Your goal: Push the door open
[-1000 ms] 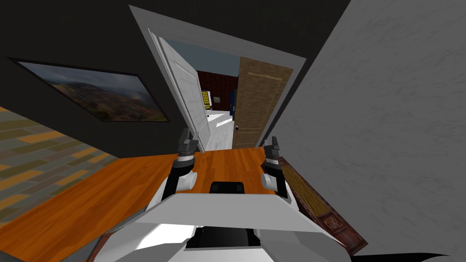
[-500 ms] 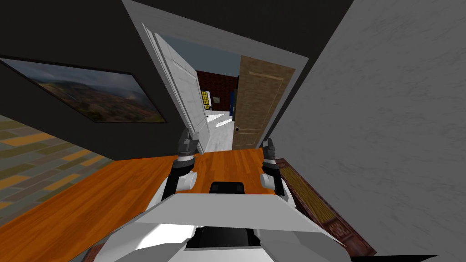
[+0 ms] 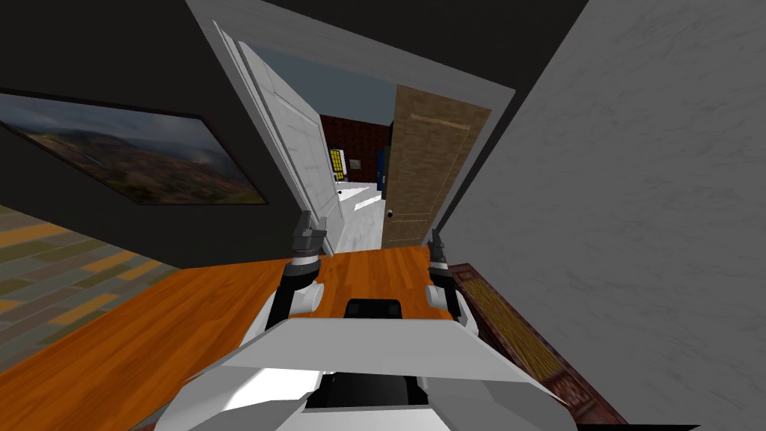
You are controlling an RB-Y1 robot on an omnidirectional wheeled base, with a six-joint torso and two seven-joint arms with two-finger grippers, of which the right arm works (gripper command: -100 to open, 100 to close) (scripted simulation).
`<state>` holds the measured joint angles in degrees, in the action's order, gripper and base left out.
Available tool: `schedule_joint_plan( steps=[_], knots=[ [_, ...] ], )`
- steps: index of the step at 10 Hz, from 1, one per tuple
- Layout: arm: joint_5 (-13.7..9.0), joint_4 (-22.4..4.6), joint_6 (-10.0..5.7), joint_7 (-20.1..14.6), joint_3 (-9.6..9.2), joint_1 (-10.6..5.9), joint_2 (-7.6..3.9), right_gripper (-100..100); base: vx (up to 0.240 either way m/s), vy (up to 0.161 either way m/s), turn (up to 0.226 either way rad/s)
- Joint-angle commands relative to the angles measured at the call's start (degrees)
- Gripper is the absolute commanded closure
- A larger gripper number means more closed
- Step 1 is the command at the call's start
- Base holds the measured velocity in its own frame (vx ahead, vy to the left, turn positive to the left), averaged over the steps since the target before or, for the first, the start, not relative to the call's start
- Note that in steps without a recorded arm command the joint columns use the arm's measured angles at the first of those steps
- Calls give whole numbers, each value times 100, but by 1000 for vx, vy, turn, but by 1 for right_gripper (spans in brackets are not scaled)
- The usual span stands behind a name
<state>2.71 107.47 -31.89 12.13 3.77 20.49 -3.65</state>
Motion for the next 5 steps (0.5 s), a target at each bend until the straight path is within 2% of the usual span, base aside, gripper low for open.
schedule_joint_plan(
  steps=[1, 5],
  knots=[
    [80, -209, -66, 193, 20, -53, -41, -100, 95, 28, -13],
    [301, -781, -216, 687, 55, -253, -99, -100, 101, 15, -13]
  ],
)
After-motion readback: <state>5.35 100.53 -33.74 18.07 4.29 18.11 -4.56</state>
